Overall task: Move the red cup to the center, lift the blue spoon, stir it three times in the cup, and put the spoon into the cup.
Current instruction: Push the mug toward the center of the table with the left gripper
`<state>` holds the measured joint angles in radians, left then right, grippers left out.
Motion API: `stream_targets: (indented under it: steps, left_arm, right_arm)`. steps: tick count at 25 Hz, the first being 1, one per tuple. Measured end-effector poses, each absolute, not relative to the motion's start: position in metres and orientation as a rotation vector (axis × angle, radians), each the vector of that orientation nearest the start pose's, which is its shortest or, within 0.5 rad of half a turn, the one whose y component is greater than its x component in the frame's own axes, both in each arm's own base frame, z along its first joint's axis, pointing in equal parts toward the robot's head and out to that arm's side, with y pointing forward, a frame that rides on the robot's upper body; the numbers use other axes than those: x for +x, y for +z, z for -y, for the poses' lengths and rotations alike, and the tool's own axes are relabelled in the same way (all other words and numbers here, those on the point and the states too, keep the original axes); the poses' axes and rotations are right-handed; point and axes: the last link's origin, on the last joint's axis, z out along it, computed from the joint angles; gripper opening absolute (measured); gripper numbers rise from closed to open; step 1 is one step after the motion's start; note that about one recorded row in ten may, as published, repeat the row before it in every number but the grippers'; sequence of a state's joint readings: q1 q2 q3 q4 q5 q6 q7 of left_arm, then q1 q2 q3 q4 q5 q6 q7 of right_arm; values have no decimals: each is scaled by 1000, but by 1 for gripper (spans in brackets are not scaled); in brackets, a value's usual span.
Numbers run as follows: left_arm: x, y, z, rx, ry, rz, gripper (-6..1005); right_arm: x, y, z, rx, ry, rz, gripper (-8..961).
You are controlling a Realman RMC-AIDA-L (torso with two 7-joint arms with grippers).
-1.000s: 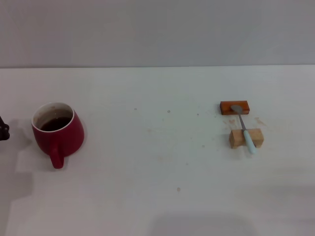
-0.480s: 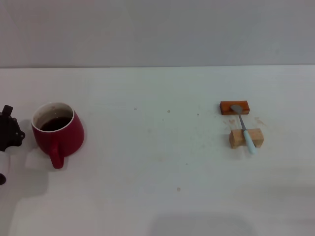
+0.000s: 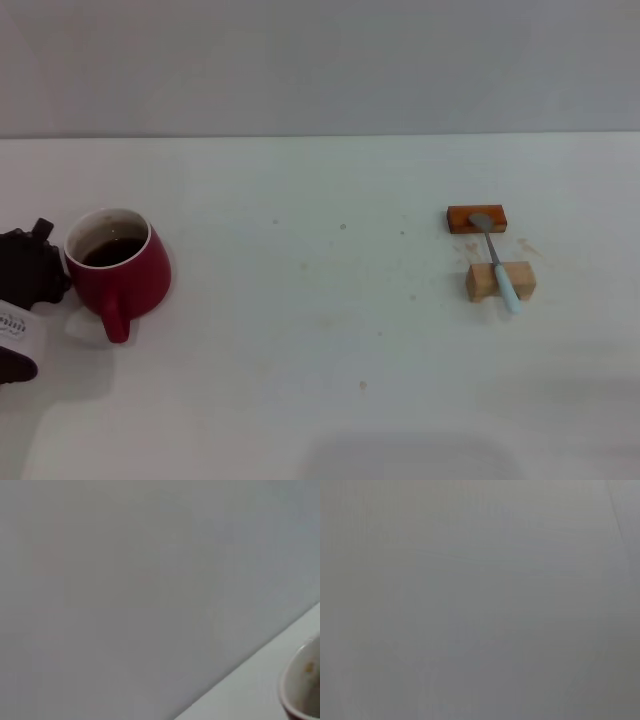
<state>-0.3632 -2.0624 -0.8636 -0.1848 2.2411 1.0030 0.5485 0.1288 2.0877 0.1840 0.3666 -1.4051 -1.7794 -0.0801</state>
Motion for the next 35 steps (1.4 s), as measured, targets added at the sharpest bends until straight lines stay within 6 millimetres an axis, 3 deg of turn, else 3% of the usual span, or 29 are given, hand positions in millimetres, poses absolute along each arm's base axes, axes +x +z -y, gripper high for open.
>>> stream_targets:
  steps: [16,35]
  left_arm:
    - [-363,-26,-313,-1748,-19,84,-1]
    - [-336,-49,-317,-1841,-104,5,-1]
  right_arm:
    - [346,12,-191,-1095,740,-428,662]
    - [345,10,-192,-1109,742,-431,661]
